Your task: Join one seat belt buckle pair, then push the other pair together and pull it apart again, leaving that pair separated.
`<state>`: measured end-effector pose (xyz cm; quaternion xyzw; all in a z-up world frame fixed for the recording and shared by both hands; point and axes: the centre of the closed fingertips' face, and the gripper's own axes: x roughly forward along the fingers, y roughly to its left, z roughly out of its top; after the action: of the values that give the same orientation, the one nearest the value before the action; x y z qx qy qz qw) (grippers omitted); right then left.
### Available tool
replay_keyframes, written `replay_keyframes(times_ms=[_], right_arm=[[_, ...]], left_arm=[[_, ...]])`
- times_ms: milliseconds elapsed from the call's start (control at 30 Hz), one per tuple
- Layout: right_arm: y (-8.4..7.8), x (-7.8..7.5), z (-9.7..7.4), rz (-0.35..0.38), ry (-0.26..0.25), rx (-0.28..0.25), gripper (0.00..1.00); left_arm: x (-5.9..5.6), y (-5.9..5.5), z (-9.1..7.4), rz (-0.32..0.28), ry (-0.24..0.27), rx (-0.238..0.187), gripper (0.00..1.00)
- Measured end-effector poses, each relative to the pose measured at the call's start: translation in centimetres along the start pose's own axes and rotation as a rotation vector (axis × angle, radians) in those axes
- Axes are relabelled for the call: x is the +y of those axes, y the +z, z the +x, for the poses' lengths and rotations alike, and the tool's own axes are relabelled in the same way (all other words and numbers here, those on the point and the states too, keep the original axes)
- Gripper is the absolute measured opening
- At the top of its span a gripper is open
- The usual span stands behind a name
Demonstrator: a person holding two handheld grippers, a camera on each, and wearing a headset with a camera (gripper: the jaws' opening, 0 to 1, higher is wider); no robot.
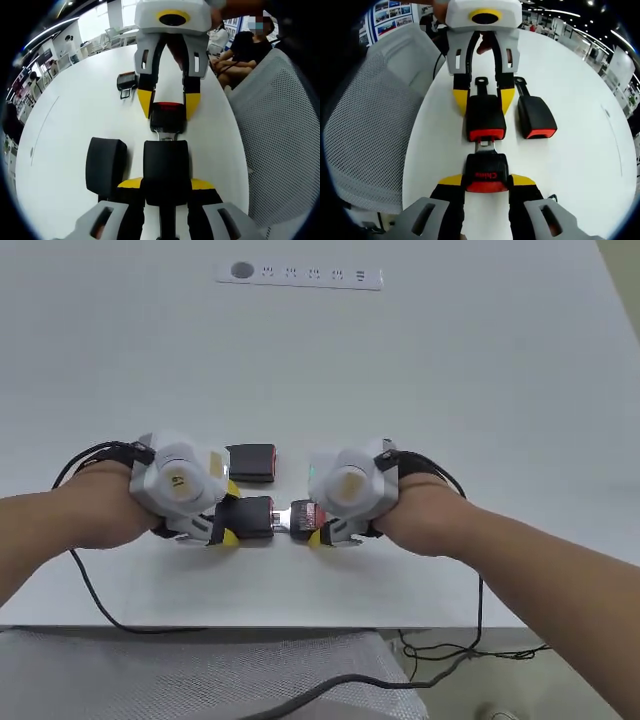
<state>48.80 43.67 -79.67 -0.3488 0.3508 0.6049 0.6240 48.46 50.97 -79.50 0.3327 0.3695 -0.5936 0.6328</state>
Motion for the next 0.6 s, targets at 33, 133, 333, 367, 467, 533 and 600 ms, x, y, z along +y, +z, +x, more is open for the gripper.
replay_keyframes(times_ms=[33, 133, 333, 367, 467, 533, 600], right_arm=[[0.0, 0.02, 0.02, 0.001, 0.0, 0.0, 0.29], [0.25, 0.11, 0.14, -0.001, 0.001, -0.001, 0.29], [0.2, 0.04, 0.24, -0.006, 0.003, 0.002, 0.29], [0.21, 0.06, 0.27, -0.008, 0.003, 0.003, 0.29], [0.32, 0.13, 0.27, -0.012, 0.004, 0.004, 0.29], [0.32, 0.13, 0.32, -0.013, 0.003, 0.007, 0.29], [0.36, 0.16, 0.3, -0.016, 0.002, 0.01, 0.29]], left_arm=[[0.0, 0.0, 0.01, 0.001, 0.0, 0.0, 0.33], [0.04, -0.09, 0.07, 0.005, 0.0, 0.001, 0.33], [0.0, -0.07, 0.06, 0.006, -0.001, -0.003, 0.33], [0.0, -0.07, 0.07, 0.006, -0.001, -0.004, 0.33], [-0.03, -0.04, 0.04, 0.006, 0.0, -0.005, 0.33], [-0.07, 0.01, 0.02, 0.005, 0.0, -0.005, 0.33], [-0.08, 0.01, 0.01, 0.004, 0.001, -0.006, 0.33]])
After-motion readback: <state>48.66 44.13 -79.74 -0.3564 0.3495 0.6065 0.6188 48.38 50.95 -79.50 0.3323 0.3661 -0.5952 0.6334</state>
